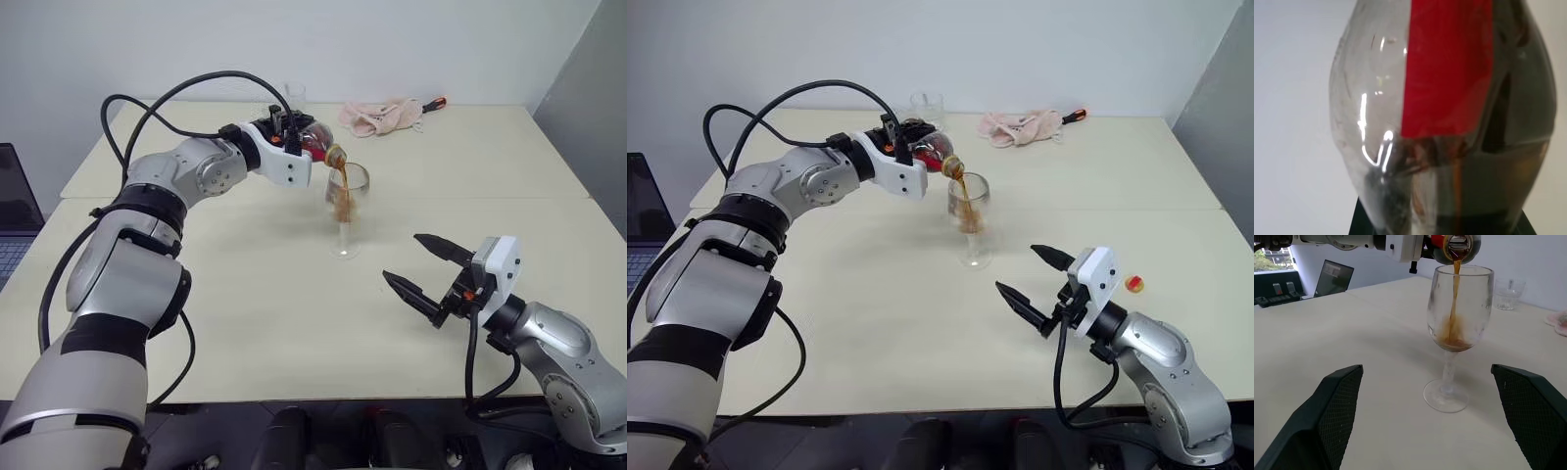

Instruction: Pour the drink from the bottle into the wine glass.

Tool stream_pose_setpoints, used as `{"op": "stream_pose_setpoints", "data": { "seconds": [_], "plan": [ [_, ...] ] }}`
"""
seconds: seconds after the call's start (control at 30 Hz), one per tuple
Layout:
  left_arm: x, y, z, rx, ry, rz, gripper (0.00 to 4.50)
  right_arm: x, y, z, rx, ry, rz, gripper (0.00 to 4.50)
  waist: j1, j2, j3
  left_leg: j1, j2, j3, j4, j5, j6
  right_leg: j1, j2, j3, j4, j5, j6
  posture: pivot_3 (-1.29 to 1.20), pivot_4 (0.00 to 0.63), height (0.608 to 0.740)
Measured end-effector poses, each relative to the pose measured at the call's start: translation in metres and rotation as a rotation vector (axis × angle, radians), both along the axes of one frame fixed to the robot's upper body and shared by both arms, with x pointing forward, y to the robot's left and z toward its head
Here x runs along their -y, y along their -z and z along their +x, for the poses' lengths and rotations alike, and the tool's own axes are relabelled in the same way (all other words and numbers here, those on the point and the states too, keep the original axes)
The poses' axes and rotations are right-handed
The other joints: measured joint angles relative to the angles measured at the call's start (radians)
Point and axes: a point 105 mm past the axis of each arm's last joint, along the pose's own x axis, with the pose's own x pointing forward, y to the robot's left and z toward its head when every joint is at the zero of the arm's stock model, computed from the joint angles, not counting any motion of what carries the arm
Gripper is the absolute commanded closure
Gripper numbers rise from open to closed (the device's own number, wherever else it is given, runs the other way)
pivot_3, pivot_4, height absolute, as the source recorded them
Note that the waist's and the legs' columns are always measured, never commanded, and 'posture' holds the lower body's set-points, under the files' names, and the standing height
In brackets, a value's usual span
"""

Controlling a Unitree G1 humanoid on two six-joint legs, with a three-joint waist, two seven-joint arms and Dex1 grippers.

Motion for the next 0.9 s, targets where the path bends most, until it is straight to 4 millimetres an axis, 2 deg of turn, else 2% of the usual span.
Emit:
{"op": "stream_pose_setpoints", "data": {
  "seconds": [0.9],
  "plan": [
    [-0.0069, -0.0038, 0.0021, 0.049, -0.029, 0.047, 3.71, -0.0002, 0.0011, 0.007, 0.009, 0.004, -0.022, 0.0, 0.0, 0.0, 0.0, 0.0, -0.001, 0.0, 0.001, 0.0, 0.0, 0.0, -0.001, 0.0, 0.001, 0.0, 0.0, 0.0, 0.15, 0.74]
  ]
}}
